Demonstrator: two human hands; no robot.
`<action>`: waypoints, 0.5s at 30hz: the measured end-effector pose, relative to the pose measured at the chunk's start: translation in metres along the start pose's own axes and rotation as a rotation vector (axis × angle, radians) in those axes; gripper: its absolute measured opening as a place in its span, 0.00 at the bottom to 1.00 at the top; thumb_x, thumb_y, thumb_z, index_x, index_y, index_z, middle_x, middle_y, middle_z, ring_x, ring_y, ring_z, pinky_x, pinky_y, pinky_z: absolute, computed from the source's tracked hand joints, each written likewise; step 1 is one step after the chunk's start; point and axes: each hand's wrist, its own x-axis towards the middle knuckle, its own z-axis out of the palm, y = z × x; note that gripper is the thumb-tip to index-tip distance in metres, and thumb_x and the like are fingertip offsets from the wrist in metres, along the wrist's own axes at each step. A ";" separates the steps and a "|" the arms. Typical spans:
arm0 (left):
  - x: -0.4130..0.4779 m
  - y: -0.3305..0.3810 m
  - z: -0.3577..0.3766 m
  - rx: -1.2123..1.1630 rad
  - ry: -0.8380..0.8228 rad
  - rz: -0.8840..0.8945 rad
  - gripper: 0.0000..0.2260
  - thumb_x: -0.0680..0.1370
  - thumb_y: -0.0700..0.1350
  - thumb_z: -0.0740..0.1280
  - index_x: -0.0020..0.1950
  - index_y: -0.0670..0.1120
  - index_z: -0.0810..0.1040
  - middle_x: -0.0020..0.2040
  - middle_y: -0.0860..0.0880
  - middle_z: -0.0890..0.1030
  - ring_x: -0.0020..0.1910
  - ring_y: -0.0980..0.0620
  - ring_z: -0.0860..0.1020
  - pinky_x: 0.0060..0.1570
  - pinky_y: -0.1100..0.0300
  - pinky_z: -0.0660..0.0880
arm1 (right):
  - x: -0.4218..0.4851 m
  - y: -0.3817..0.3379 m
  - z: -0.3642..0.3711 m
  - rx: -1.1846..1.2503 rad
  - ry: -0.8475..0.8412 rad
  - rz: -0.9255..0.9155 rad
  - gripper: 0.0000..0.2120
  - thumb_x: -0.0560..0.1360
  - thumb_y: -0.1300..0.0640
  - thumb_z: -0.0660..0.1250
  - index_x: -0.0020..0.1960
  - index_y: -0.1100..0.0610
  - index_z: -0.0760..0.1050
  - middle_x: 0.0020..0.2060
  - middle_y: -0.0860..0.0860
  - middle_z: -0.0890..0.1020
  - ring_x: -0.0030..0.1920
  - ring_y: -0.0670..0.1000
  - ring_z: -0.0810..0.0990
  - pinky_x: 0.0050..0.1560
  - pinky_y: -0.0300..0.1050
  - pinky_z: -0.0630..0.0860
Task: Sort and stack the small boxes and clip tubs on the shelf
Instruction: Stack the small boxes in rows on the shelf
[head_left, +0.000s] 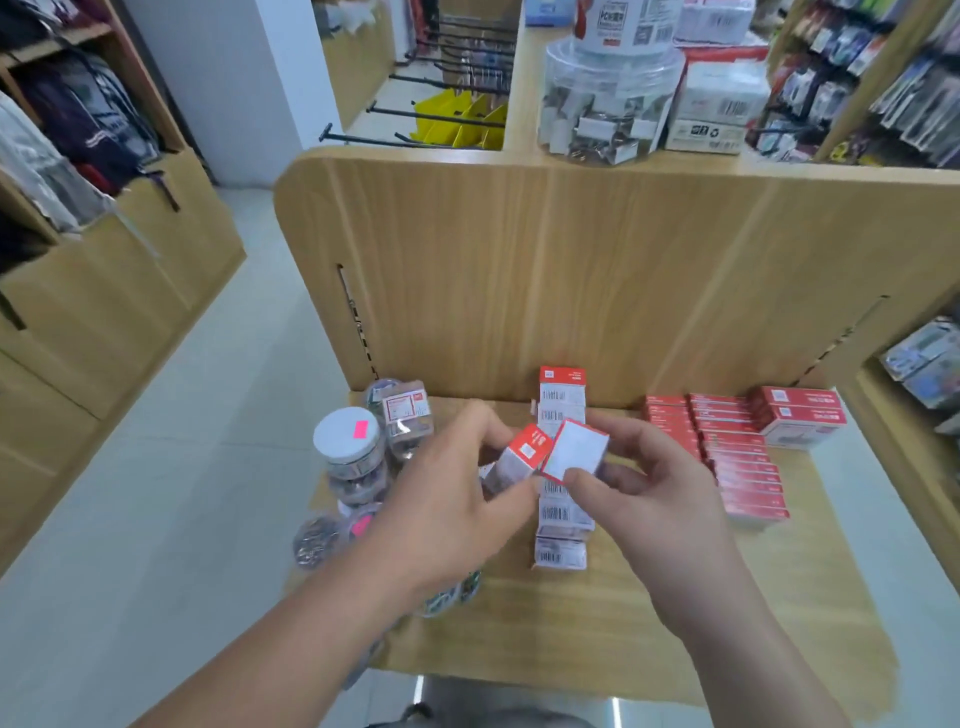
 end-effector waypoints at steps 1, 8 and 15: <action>-0.005 -0.002 0.004 -0.060 -0.002 -0.004 0.12 0.73 0.51 0.75 0.48 0.55 0.71 0.47 0.55 0.83 0.49 0.48 0.83 0.48 0.39 0.80 | -0.006 0.002 0.004 0.008 -0.002 0.014 0.21 0.73 0.71 0.72 0.58 0.50 0.80 0.46 0.42 0.87 0.46 0.50 0.87 0.48 0.52 0.84; -0.019 -0.012 0.002 -0.175 0.023 -0.031 0.20 0.67 0.44 0.83 0.46 0.54 0.72 0.41 0.60 0.81 0.35 0.57 0.78 0.37 0.56 0.78 | -0.041 0.008 0.013 0.091 0.070 0.056 0.18 0.74 0.71 0.72 0.57 0.52 0.81 0.48 0.48 0.88 0.47 0.55 0.88 0.45 0.45 0.83; -0.030 -0.028 0.012 -0.172 -0.102 -0.011 0.18 0.71 0.42 0.78 0.52 0.58 0.75 0.52 0.56 0.83 0.44 0.54 0.83 0.43 0.57 0.80 | -0.061 0.013 0.021 -0.020 0.137 0.023 0.12 0.73 0.66 0.75 0.53 0.53 0.83 0.49 0.45 0.87 0.41 0.53 0.88 0.43 0.40 0.80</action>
